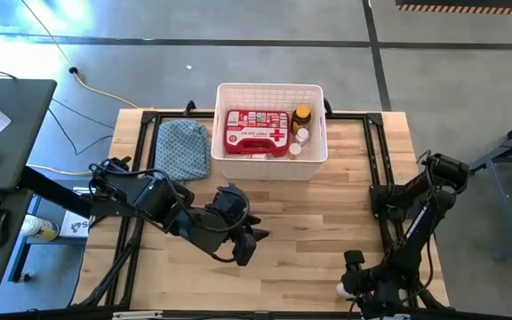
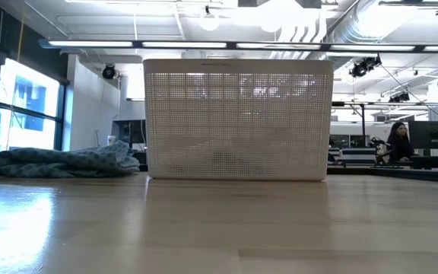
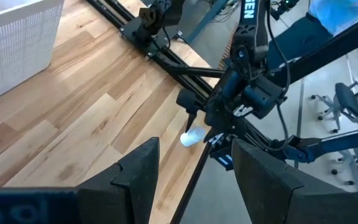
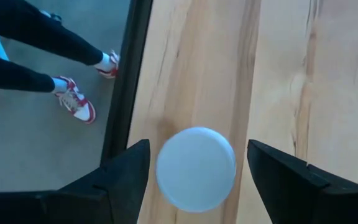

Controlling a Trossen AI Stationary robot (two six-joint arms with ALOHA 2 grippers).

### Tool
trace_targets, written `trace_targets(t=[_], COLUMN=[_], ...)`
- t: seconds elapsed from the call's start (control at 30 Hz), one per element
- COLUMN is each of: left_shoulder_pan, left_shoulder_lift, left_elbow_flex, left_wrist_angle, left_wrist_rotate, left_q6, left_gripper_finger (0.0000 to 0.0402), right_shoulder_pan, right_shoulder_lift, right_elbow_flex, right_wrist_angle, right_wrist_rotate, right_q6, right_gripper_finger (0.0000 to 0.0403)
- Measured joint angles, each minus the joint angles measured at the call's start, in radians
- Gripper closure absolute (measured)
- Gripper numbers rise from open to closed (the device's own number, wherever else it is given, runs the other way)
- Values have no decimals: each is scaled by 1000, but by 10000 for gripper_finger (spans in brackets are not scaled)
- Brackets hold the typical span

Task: Pick & place medical supplies in basket/bin
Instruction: Put the white pill bottle into the white bin

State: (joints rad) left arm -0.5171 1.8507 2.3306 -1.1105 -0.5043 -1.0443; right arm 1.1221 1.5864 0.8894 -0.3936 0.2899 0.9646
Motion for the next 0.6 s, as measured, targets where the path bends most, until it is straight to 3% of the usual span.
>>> trace_targets(t=[0.6], left_shoulder_pan=[0], left_shoulder_lift=[0], left_elbow_flex=[0], left_wrist_angle=[0], left_wrist_rotate=[27], left_q6=[18], left_gripper_finger=[170], right_shoulder_pan=[0], right_shoulder_lift=[13], right_elbow_flex=[0], right_wrist_angle=[-30], right_wrist_rotate=[-41], right_q6=[31], right_gripper_finger=[143])
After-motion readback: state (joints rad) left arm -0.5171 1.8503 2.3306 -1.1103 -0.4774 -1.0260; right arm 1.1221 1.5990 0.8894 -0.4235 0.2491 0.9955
